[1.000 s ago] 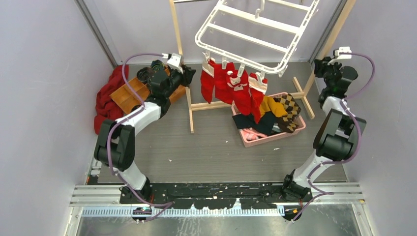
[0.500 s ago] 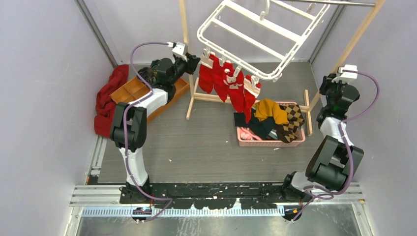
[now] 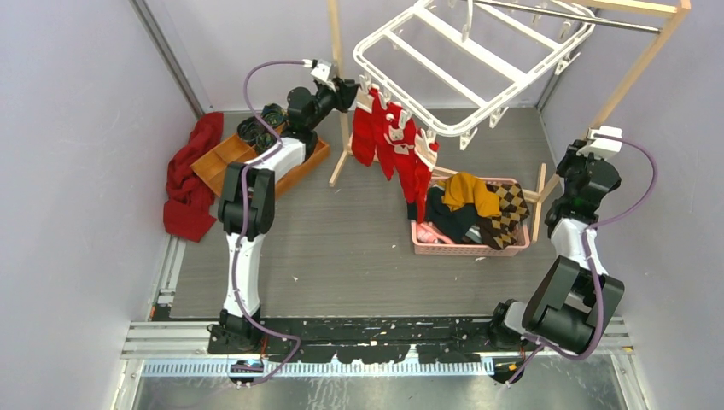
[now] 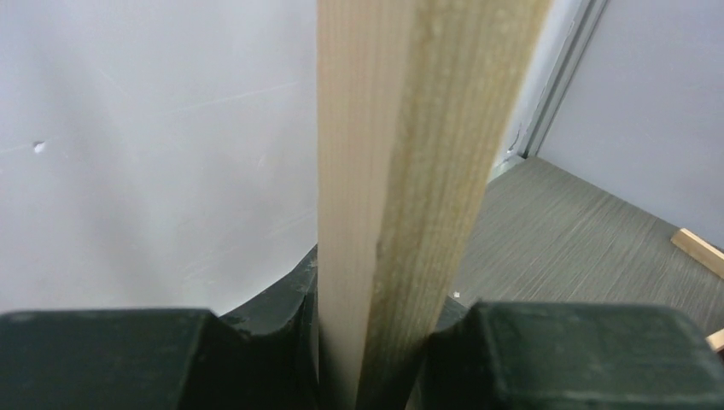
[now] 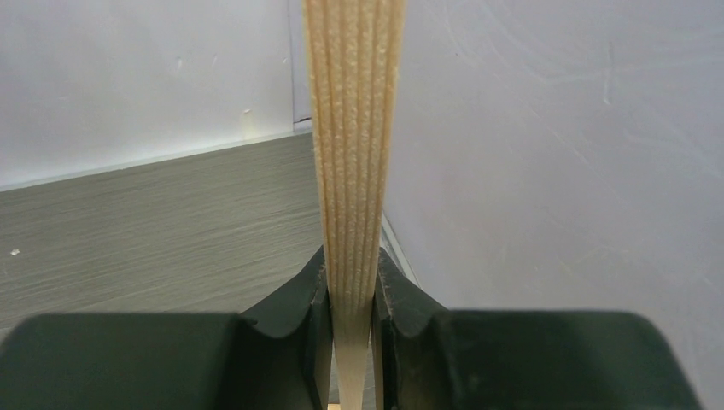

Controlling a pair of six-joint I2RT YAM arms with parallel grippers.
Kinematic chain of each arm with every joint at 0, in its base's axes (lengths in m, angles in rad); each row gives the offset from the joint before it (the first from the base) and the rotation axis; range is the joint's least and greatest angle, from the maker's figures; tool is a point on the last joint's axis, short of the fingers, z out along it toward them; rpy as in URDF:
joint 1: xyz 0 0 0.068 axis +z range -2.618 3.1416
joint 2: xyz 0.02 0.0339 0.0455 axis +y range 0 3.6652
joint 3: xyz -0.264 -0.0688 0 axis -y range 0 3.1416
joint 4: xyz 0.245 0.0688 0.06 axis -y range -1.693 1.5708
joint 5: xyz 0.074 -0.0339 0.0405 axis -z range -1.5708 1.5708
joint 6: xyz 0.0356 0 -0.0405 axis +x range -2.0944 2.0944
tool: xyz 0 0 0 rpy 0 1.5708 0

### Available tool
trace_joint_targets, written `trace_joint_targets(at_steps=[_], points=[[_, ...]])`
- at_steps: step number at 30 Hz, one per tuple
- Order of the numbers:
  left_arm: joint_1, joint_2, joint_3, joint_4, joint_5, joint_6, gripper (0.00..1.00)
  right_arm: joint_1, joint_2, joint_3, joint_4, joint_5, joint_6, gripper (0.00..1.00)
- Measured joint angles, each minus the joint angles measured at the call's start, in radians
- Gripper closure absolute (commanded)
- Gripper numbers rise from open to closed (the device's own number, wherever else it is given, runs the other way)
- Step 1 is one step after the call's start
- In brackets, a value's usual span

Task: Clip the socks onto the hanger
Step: Adjust the clothesline at the center of the board.

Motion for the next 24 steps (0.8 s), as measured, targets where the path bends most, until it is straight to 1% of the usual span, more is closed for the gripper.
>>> trace_joint_targets(at_steps=[2, 3, 4, 6, 7, 9, 10, 12, 15, 19, 22, 24], points=[[-0.002, 0.034, 0.045, 0.005, 0.003, -0.013, 0.69, 0.000, -0.013, -0.010, -0.001, 0.010, 0.000, 0.70], [-0.002, 0.046, 0.060, 0.009, 0.003, -0.032, 0.65, 0.000, -0.018, -0.014, -0.002, 0.012, 0.000, 0.64], [-0.003, 0.055, 0.071, 0.013, 0.005, -0.063, 0.60, -0.002, -0.025, -0.018, -0.006, 0.009, -0.002, 0.54], [-0.006, 0.058, 0.076, 0.016, 0.006, -0.135, 0.48, -0.003, -0.036, -0.019, -0.023, -0.006, 0.003, 0.40], [-0.009, 0.058, 0.076, 0.019, 0.006, -0.163, 0.45, -0.002, -0.042, -0.019, -0.038, -0.025, 0.002, 0.33], [-0.018, 0.058, 0.070, 0.028, -0.003, -0.204, 0.39, -0.003, -0.058, -0.015, -0.076, -0.065, 0.007, 0.22], [-0.023, 0.057, 0.067, 0.031, -0.010, -0.211, 0.37, -0.003, -0.063, -0.011, -0.094, -0.071, 0.008, 0.18], [-0.026, 0.039, 0.027, 0.033, -0.021, -0.245, 0.35, -0.010, -0.069, 0.022, -0.167, -0.113, 0.014, 0.14], [-0.021, -0.015, -0.066, 0.028, -0.046, -0.304, 0.33, -0.023, -0.073, 0.084, -0.293, -0.167, 0.016, 0.01], [0.002, -0.121, -0.173, -0.014, -0.066, -0.375, 0.30, -0.035, -0.086, 0.185, -0.491, -0.244, -0.007, 0.00], [0.023, -0.207, -0.221, -0.058, -0.070, -0.406, 0.26, -0.050, -0.106, 0.262, -0.649, -0.293, -0.041, 0.00], [0.037, -0.267, -0.240, -0.078, -0.070, -0.418, 0.25, -0.062, -0.126, 0.301, -0.745, -0.312, -0.066, 0.00]])
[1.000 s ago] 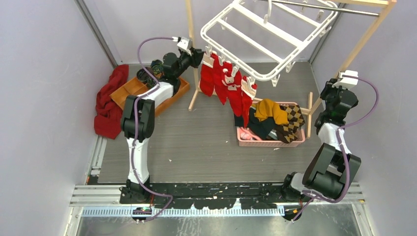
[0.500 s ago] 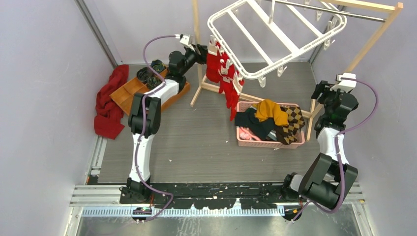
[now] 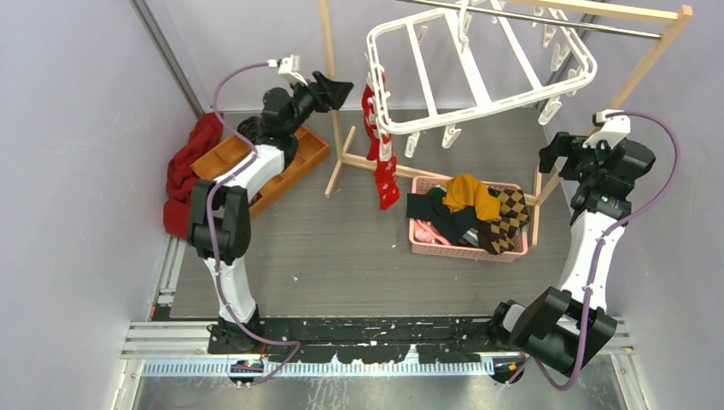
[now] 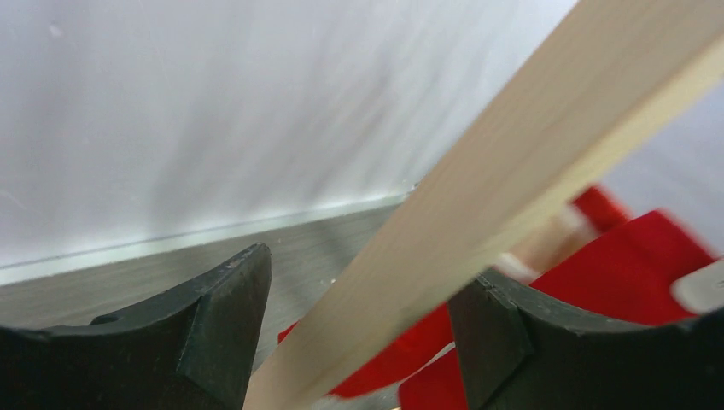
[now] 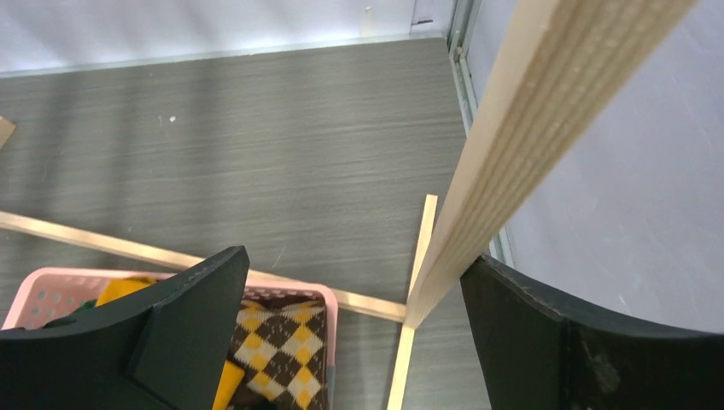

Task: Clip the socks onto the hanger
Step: Adjust the clothesline at the center of the board.

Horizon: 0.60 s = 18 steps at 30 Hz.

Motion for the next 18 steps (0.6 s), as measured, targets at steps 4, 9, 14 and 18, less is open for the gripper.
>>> trace_joint_targets(at_steps=[4, 9, 14, 18], points=[[0.020, -0.076, -0.004, -0.017, 0.010, -0.015, 0.20, -0.020, -0.027, 0.028, -0.092, -0.027, -0.021, 0.00], [0.030, -0.090, -0.006, -0.060, 0.048, -0.035, 0.18, -0.033, -0.040, 0.057, -0.235, -0.093, -0.068, 0.00], [0.042, -0.111, -0.023, -0.198, 0.088, -0.010, 0.15, -0.061, -0.041, 0.130, -0.418, -0.146, -0.153, 0.00], [0.064, -0.176, -0.056, -0.317, 0.112, 0.021, 0.14, -0.090, -0.050, 0.158, -0.551, -0.179, -0.221, 0.00]])
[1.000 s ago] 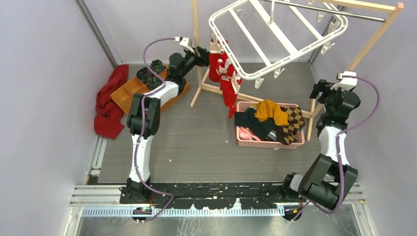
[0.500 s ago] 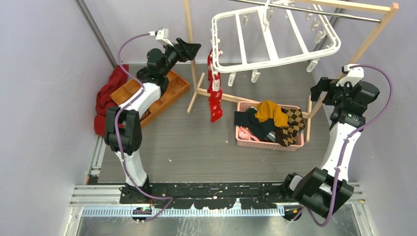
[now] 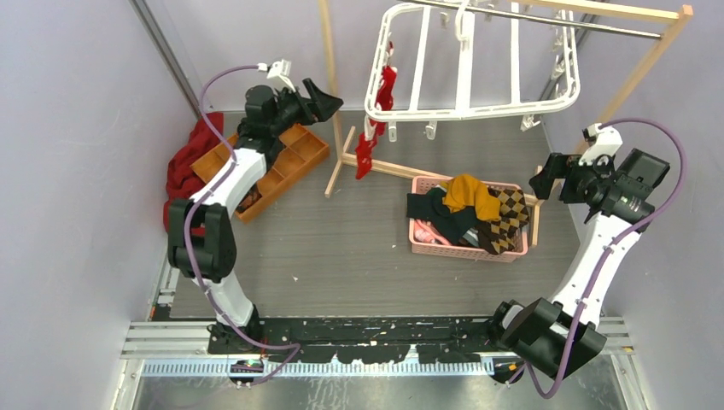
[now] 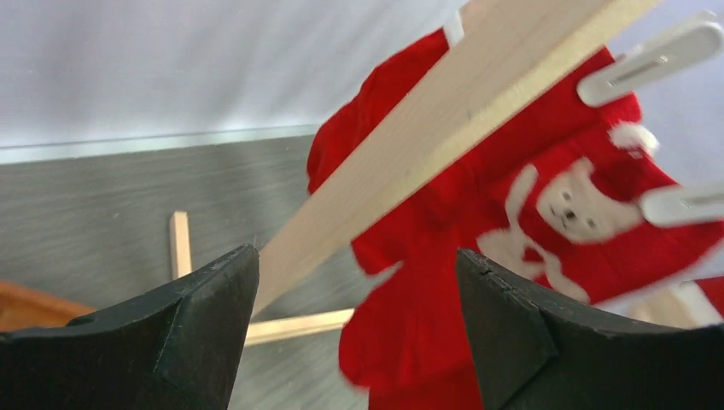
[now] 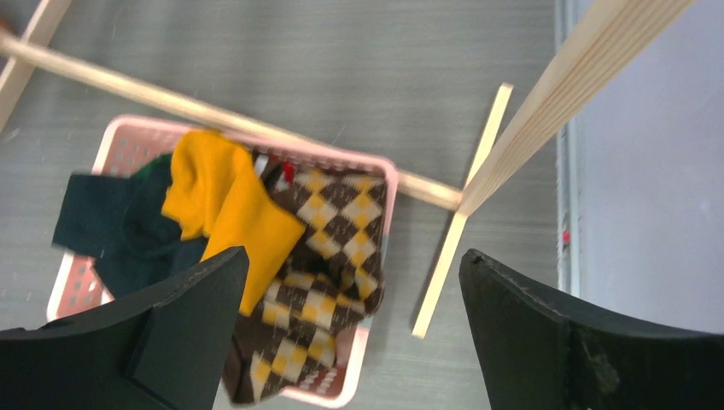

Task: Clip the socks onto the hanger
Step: Adjust the clothesline at the center of the board.

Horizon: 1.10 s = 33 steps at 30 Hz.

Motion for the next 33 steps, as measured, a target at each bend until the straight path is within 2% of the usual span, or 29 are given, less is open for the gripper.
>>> trace_joint_targets(at_steps=[10, 17, 22, 25, 30, 33], points=[[0.031, -0.285, -0.111, -0.277, 0.031, 0.115, 0.13, -0.006, -0.001, 0.095, -0.464, -0.077, -0.295, 0.00], [0.035, -0.569, -0.314, -0.401, 0.048, 0.130, 0.00, 0.028, 0.002, 0.101, -0.764, -0.179, -0.615, 0.00], [0.037, -0.791, -0.501, -0.405, 0.058, 0.060, 0.00, 0.195, 0.015, 0.082, -0.817, -0.206, -0.793, 0.00], [0.038, -0.876, -0.615, -0.349, 0.075, -0.013, 0.01, 0.304, 0.005, 0.023, -0.826, -0.215, -0.899, 0.00], [0.038, -0.893, -0.776, -0.206, 0.129, -0.131, 0.04, 0.497, 0.009, -0.078, -0.736, -0.196, -1.011, 0.01], [0.038, -0.863, -0.823, -0.141, 0.156, -0.179, 0.04, 0.554, 0.027, -0.104, -0.666, -0.192, -1.052, 0.07]])
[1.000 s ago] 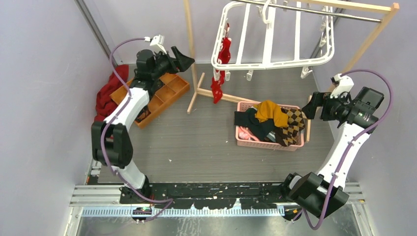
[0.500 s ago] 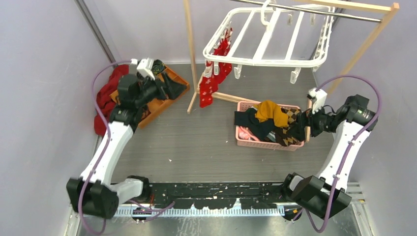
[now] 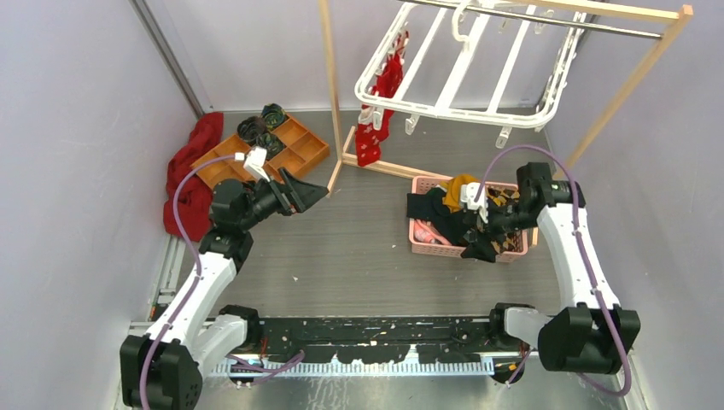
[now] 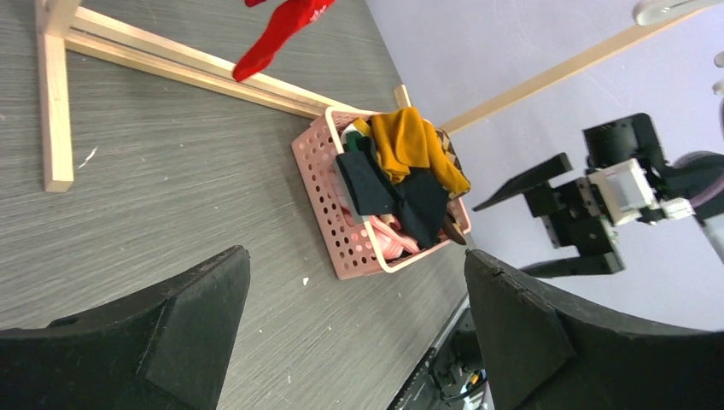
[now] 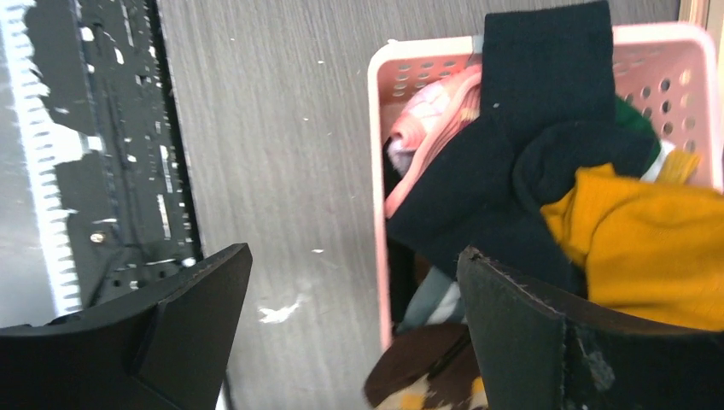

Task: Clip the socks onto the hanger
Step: Adjust the clothesline at the center of the board, then pick up the sock from the bin.

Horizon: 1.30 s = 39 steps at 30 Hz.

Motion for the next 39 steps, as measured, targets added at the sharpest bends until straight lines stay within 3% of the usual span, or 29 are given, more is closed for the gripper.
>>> trace_joint_targets(at_steps=[4, 11, 16, 18, 22, 25, 31, 39], points=[[0.000, 0.019, -0.017, 0.072, 0.018, -0.024, 0.04, 0.076, 0.072, -0.012, 0.128, 0.014, 0.008, 0.25], [0.000, 0.037, -0.076, 0.193, 0.003, -0.063, 0.05, 0.304, 0.145, -0.076, 0.475, 0.155, 0.335, 0.32], [0.000, 0.041, -0.082, 0.200, 0.001, -0.061, 0.05, 0.352, 0.159, -0.142, 0.640, 0.271, 0.514, 0.40], [0.000, 0.042, -0.083, 0.199, 0.000, -0.057, 0.06, 0.355, 0.168, -0.158, 0.682, 0.309, 0.547, 0.49], [0.000, 0.064, -0.082, 0.206, 0.001, -0.056, 0.06, 0.358, 0.181, -0.172, 0.725, 0.355, 0.588, 0.78], [0.000, 0.086, -0.082, 0.206, 0.002, -0.060, 0.07, 0.359, 0.182, -0.172, 0.742, 0.372, 0.613, 0.91], [0.000, 0.077, -0.082, 0.206, 0.021, -0.061, 0.09, 0.359, 0.127, -0.165, 0.724, 0.365, 0.686, 0.98], [-0.057, -0.027, -0.114, 0.269, 0.057, -0.058, 0.10, 0.359, -0.179, -0.169, 0.720, 0.327, 0.837, 0.99]])
